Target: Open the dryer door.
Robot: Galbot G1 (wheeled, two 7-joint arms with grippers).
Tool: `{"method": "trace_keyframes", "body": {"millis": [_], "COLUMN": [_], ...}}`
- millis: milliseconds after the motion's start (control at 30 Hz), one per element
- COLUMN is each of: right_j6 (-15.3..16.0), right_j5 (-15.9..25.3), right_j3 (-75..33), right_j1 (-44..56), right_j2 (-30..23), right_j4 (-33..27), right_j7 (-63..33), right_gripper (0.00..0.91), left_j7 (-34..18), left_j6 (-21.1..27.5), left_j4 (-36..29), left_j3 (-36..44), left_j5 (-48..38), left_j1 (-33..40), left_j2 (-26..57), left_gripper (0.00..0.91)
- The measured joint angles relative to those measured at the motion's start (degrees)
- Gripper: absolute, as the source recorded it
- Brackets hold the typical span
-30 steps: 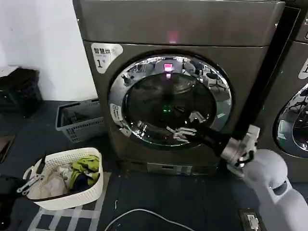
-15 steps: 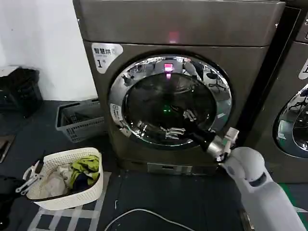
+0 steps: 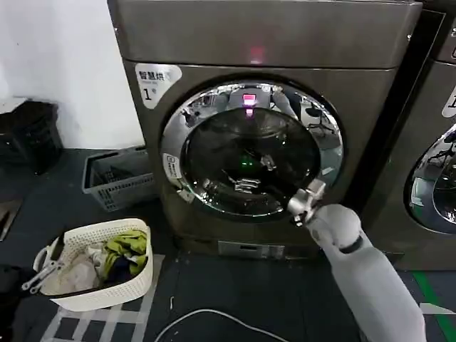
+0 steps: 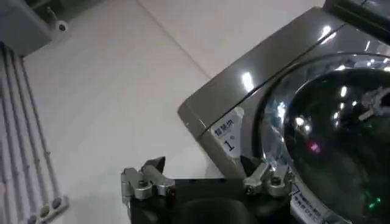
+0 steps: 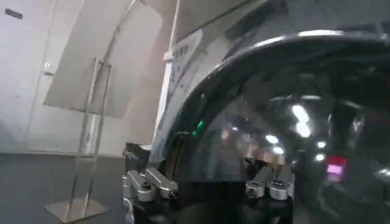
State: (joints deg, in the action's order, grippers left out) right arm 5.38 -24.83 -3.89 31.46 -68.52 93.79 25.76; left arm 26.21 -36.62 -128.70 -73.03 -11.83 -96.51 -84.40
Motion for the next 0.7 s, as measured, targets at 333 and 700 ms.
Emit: {"method": "trace_keyframes", "body": {"millis": [333,700], "right_j6": [-0.17,-0.33], "right_j5": [1.48,2.52], "right_j3": [2.94,5.02], "right_j1": [-1.94,-3.75], "right_j2": [-3.08,-5.52], "right_j4": [-2.87,-5.26], "right_j7": [-1.81,-2.37], "right_gripper": [0.907,0.907], "left_j7": [0.02,0.11], "left_j6": [-0.19,-0.20], "left_j4": [-0.86,-1.13], "left_j3": [-0.06,0.35], "left_j5": [0.45,0.79], "left_j1": [-0.72,-0.62], "left_j2": [-1.09,-1.87], "left_gripper": [0.907,0.907]}}
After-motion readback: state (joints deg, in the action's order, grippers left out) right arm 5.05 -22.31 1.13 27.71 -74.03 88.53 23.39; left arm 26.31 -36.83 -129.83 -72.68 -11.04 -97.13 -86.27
